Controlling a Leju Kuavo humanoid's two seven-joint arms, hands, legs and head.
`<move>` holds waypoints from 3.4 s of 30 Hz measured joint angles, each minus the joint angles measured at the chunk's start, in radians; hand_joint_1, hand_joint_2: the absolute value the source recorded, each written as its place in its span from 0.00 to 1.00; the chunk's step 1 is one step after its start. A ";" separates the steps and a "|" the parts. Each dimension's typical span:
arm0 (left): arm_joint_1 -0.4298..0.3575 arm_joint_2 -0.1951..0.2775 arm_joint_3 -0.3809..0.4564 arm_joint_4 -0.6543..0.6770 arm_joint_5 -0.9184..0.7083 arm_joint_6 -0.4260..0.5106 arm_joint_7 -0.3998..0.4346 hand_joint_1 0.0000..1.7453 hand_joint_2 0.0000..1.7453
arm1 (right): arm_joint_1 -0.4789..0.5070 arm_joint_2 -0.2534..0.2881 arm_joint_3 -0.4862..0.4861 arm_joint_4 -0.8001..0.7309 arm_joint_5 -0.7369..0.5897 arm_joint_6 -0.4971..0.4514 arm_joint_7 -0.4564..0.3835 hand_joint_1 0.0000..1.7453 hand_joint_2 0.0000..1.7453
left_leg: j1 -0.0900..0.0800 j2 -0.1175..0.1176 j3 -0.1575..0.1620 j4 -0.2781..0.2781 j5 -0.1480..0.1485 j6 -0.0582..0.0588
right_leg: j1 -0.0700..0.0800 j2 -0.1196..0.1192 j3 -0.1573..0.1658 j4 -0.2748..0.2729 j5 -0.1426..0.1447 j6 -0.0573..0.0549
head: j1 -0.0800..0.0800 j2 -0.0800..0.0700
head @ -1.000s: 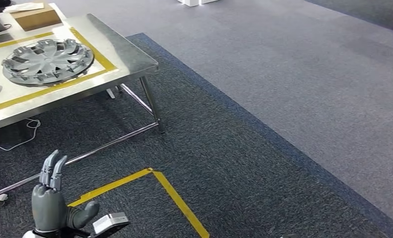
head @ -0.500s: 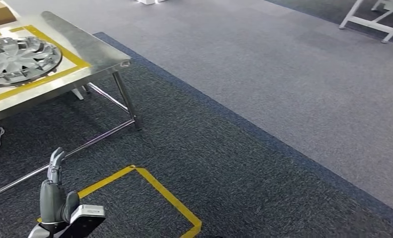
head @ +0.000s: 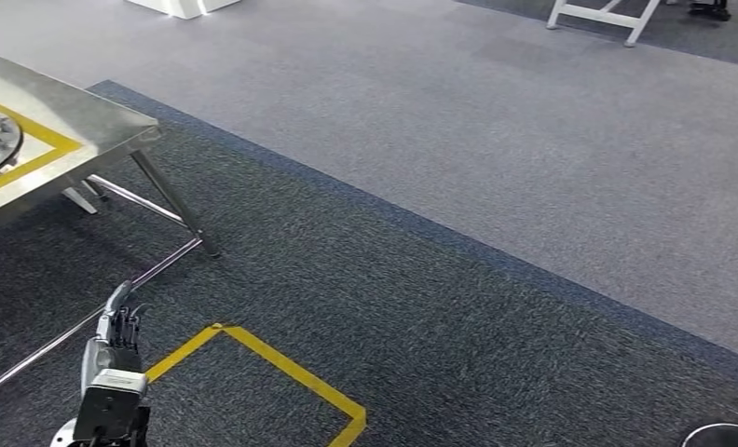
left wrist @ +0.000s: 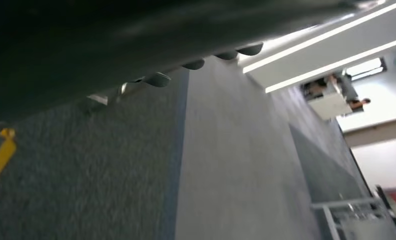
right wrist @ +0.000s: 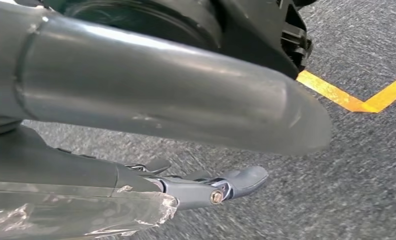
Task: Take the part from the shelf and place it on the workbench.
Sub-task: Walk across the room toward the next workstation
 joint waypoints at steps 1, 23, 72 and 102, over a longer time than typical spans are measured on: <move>-0.001 -0.004 0.014 0.010 0.031 -0.029 0.001 0.00 0.00 | 0.001 0.000 0.001 0.000 -0.001 0.001 0.000 0.00 0.00 | 0.003 -0.001 0.003 -0.006 0.018 -0.002 | -0.001 0.013 -0.002 0.002 0.002 0.002 | 0.000 0.000; -0.178 -0.118 0.506 0.671 0.107 -0.289 0.034 0.00 0.00 | -0.004 -0.002 0.028 -0.003 0.005 0.009 0.021 0.00 0.00 | 0.004 0.096 0.111 -0.268 0.141 0.007 | -0.001 -0.074 -0.024 0.037 -0.015 0.035 | 0.008 0.000; -0.371 -0.115 0.667 1.479 -0.059 -0.171 -0.037 0.00 0.00 | -0.015 0.005 0.086 -0.010 0.000 -0.139 0.072 0.00 0.00 | 0.011 -0.041 0.088 -0.271 0.162 0.031 | -0.007 0.057 -0.079 0.091 -0.031 0.044 | 0.000 0.000; -0.381 -0.117 0.685 1.483 -0.090 -0.164 -0.053 0.00 0.00 | -0.011 0.009 0.087 -0.013 -0.010 -0.138 0.074 0.00 0.00 | 0.013 -0.054 0.076 -0.260 0.160 0.025 | -0.018 0.078 -0.065 0.074 -0.027 0.049 | -0.008 0.000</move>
